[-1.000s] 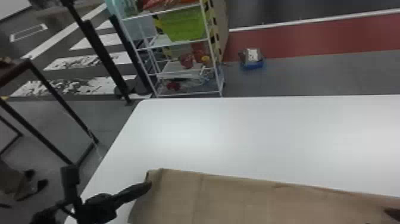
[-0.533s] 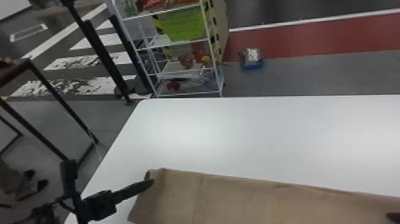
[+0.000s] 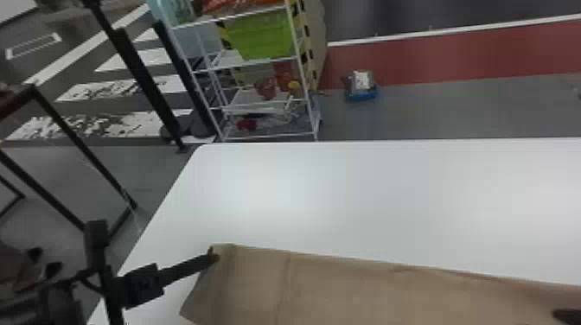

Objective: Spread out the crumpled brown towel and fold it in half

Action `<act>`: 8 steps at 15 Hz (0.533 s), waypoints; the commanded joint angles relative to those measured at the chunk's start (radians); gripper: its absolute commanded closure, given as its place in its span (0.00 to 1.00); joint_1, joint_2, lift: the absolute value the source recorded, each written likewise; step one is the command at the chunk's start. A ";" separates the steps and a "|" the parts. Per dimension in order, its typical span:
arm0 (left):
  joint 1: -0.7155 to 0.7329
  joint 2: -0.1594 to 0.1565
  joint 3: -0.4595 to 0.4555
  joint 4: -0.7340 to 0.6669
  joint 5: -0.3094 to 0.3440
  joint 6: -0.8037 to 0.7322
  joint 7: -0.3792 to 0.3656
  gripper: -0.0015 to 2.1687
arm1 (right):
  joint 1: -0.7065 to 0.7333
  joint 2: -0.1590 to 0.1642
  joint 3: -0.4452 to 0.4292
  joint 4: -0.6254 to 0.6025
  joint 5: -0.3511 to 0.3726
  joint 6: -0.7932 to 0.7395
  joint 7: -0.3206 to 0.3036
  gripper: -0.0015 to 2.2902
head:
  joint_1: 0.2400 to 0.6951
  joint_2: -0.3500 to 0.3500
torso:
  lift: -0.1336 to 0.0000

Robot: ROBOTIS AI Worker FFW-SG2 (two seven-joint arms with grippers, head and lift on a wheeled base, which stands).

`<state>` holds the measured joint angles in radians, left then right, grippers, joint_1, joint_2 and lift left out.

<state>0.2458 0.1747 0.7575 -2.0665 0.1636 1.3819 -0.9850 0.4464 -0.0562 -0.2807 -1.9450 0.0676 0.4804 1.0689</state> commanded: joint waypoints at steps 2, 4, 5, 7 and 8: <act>-0.019 0.019 0.025 0.022 0.028 0.010 0.002 0.60 | -0.023 -0.002 0.000 0.023 0.008 0.031 0.000 0.18 | 1.00 0.98 | 0.07; -0.034 0.020 0.036 0.039 0.042 0.023 0.009 0.60 | -0.034 -0.002 0.000 0.032 0.009 0.044 -0.001 0.18 | 1.00 0.99 | 0.07; -0.042 0.022 0.039 0.052 0.047 0.019 0.016 0.60 | -0.037 -0.002 0.000 0.035 0.008 0.050 -0.001 0.18 | 1.00 0.99 | 0.07; -0.057 0.028 0.048 0.082 0.073 0.019 0.020 0.60 | -0.051 -0.004 -0.005 0.049 0.008 0.071 -0.001 0.18 | 1.00 0.99 | 0.07; -0.065 0.031 0.048 0.094 0.073 0.019 0.022 0.60 | -0.057 -0.010 -0.005 0.057 0.009 0.077 -0.001 0.18 | 1.00 0.99 | 0.07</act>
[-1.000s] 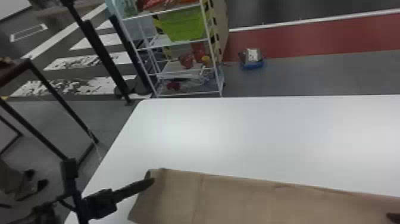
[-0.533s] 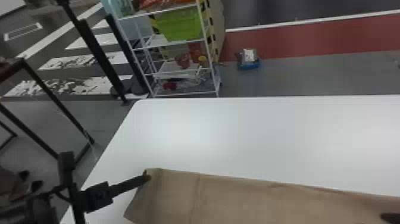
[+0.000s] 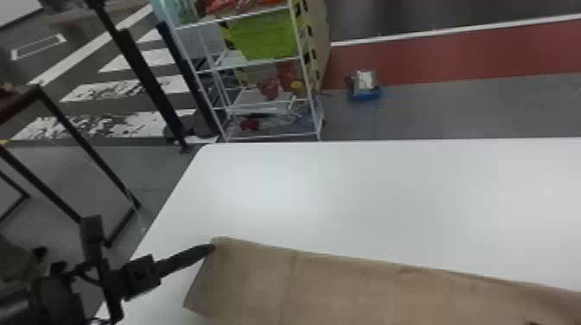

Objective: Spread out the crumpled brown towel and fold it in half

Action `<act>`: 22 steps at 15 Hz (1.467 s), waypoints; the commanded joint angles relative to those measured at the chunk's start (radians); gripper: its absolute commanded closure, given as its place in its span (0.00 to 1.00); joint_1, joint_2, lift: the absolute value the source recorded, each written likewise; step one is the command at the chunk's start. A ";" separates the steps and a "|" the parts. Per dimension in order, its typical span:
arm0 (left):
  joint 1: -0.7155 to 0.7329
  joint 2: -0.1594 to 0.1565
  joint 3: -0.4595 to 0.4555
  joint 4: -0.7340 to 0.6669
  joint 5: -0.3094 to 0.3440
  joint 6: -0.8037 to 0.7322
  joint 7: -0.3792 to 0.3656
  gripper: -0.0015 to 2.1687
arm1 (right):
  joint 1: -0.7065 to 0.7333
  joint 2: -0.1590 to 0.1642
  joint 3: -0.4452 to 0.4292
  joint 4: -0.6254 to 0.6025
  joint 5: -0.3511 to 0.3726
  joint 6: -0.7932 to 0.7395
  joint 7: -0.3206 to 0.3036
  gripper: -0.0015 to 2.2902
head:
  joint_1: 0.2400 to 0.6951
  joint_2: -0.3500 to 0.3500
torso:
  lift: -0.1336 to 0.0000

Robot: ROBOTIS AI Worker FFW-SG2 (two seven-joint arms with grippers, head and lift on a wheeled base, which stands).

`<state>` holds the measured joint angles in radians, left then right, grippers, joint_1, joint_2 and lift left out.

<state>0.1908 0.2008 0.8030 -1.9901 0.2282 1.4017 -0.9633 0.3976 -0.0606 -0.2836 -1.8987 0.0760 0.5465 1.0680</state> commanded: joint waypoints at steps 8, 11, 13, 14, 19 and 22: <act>-0.022 0.026 0.051 0.016 0.103 0.132 0.006 0.60 | -0.022 -0.007 -0.014 -0.031 -0.028 0.057 -0.008 0.18 | 1.00 0.97 | 0.07; -0.028 0.035 0.061 0.016 0.126 0.170 0.026 0.60 | -0.023 -0.007 -0.014 -0.068 -0.032 0.100 -0.005 0.18 | 1.00 0.96 | 0.07; -0.028 0.035 0.051 0.017 0.117 0.170 0.040 0.60 | -0.016 -0.005 -0.022 -0.126 -0.050 0.134 -0.002 0.18 | 1.00 0.96 | 0.07; -0.028 0.035 0.045 0.017 0.112 0.170 0.041 0.60 | -0.013 -0.005 -0.029 -0.157 -0.067 0.165 -0.002 0.18 | 1.00 0.96 | 0.07; -0.037 0.029 -0.005 0.017 0.105 0.170 0.074 0.60 | -0.013 -0.008 -0.039 -0.207 -0.048 0.266 0.010 0.18 | 1.00 0.95 | 0.07; -0.067 0.034 -0.013 0.037 0.094 0.170 0.113 0.60 | -0.016 -0.019 -0.046 -0.200 -0.041 0.287 0.020 0.18 | 1.00 0.93 | 0.07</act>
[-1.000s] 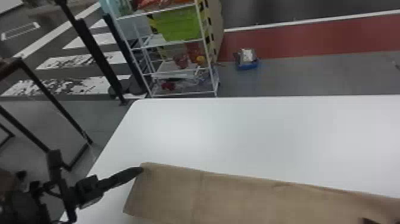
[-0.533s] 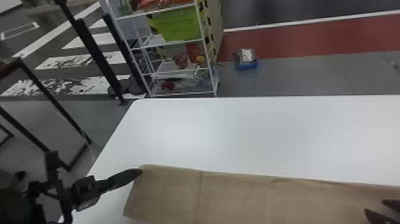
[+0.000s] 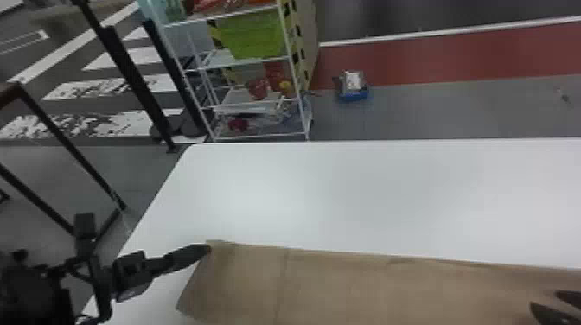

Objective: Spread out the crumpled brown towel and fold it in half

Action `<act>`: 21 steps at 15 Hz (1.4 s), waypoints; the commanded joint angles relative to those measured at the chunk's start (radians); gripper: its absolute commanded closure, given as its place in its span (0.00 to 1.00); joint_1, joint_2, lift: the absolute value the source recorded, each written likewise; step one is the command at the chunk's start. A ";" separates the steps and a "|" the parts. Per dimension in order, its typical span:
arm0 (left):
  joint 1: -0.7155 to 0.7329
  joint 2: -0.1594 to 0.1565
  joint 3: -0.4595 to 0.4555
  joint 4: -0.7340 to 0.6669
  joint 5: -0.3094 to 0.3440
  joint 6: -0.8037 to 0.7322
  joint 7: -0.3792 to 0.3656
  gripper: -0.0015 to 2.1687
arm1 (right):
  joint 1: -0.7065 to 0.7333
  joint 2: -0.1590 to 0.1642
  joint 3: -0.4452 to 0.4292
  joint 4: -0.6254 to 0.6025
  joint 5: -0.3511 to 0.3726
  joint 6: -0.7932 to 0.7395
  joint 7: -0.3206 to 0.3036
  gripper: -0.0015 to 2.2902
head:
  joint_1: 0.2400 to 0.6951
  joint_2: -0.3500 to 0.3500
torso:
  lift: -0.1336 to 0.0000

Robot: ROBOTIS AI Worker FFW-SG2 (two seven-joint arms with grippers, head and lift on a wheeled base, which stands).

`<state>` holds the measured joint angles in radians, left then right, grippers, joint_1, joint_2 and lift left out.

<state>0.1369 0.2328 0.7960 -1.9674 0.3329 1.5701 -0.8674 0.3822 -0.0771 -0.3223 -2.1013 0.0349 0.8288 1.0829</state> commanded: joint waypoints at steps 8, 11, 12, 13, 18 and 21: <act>0.050 -0.040 0.008 -0.028 -0.121 -0.258 0.087 0.00 | 0.018 0.002 -0.060 -0.065 -0.046 0.030 0.022 0.17 | 1.00 0.96 | 0.07; 0.089 -0.125 0.100 -0.125 -0.123 -0.509 0.139 0.00 | 0.044 0.011 -0.118 -0.108 -0.059 0.008 0.020 0.14 | 1.00 1.00 | 0.07; 0.102 -0.151 0.124 -0.159 -0.118 -0.580 0.154 0.00 | 0.050 0.011 -0.147 -0.112 -0.082 -0.004 0.020 0.14 | 1.00 1.00 | 0.07; 0.118 -0.188 0.147 -0.194 -0.097 -0.666 0.169 0.01 | 0.055 0.016 -0.182 -0.112 -0.113 -0.026 0.020 0.10 | 1.00 1.00 | 0.07; 0.245 -0.235 0.118 -0.373 -0.008 -0.810 0.179 0.02 | 0.066 0.068 -0.248 -0.103 -0.201 -0.259 -0.050 0.03 | 1.00 1.00 | 0.07; 0.415 -0.235 -0.061 -0.381 0.000 -1.138 0.308 0.02 | 0.090 0.078 -0.248 -0.089 -0.288 -0.388 -0.164 0.05 | 1.00 0.91 | 0.07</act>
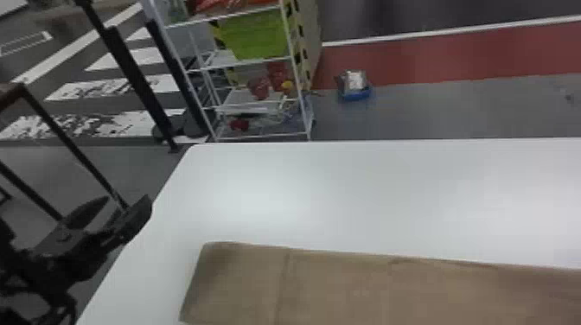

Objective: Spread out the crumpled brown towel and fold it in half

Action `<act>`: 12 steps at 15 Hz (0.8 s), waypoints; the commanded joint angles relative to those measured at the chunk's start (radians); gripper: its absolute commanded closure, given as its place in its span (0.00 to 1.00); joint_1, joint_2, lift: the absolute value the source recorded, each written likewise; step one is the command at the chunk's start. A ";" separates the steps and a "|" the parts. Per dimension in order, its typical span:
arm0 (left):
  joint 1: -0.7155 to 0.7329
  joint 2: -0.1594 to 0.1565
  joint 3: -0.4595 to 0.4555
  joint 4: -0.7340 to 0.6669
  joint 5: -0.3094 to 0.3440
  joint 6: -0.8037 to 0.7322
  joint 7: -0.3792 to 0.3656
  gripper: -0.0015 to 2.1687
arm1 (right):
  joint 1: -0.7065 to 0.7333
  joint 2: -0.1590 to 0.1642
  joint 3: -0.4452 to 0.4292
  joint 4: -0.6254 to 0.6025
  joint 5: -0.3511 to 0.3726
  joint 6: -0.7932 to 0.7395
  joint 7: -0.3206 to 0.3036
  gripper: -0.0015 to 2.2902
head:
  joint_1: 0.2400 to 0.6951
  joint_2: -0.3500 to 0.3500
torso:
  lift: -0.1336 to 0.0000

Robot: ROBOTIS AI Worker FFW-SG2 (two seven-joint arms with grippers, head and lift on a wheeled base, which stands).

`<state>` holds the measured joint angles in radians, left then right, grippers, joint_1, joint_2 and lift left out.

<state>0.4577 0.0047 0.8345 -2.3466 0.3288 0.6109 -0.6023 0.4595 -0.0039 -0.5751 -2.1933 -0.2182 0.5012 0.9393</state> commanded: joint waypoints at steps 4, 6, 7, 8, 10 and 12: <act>0.243 -0.007 -0.296 -0.010 -0.037 -0.385 0.115 0.04 | 0.039 0.005 0.032 -0.042 -0.035 -0.069 -0.059 0.05 | 1.00 0.73 | 0.07; 0.263 -0.007 -0.325 -0.036 -0.085 -0.271 0.099 0.04 | 0.047 0.005 0.017 -0.066 0.007 -0.048 -0.037 0.05 | 1.00 0.65 | 0.07; 0.263 -0.007 -0.325 -0.042 -0.088 -0.200 0.082 0.04 | 0.048 0.005 0.000 -0.075 0.020 0.001 -0.008 0.05 | 1.00 0.63 | 0.07; 0.263 -0.007 -0.325 -0.043 -0.088 -0.167 0.082 0.04 | 0.047 0.005 -0.025 -0.089 0.020 0.075 0.018 0.05 | 1.00 0.61 | 0.07; 0.262 -0.007 -0.327 -0.054 -0.102 -0.084 0.082 0.04 | 0.045 0.005 -0.065 -0.089 0.031 0.139 0.058 0.05 | 1.00 0.59 | 0.07; 0.253 -0.007 -0.327 -0.051 -0.142 -0.056 0.082 0.04 | 0.045 0.005 -0.108 -0.085 0.033 0.188 0.088 0.05 | 1.00 0.55 | 0.07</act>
<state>0.7168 0.0046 0.5080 -2.3989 0.2161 0.5328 -0.5202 0.5047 0.0000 -0.6530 -2.2816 -0.1876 0.6501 1.0171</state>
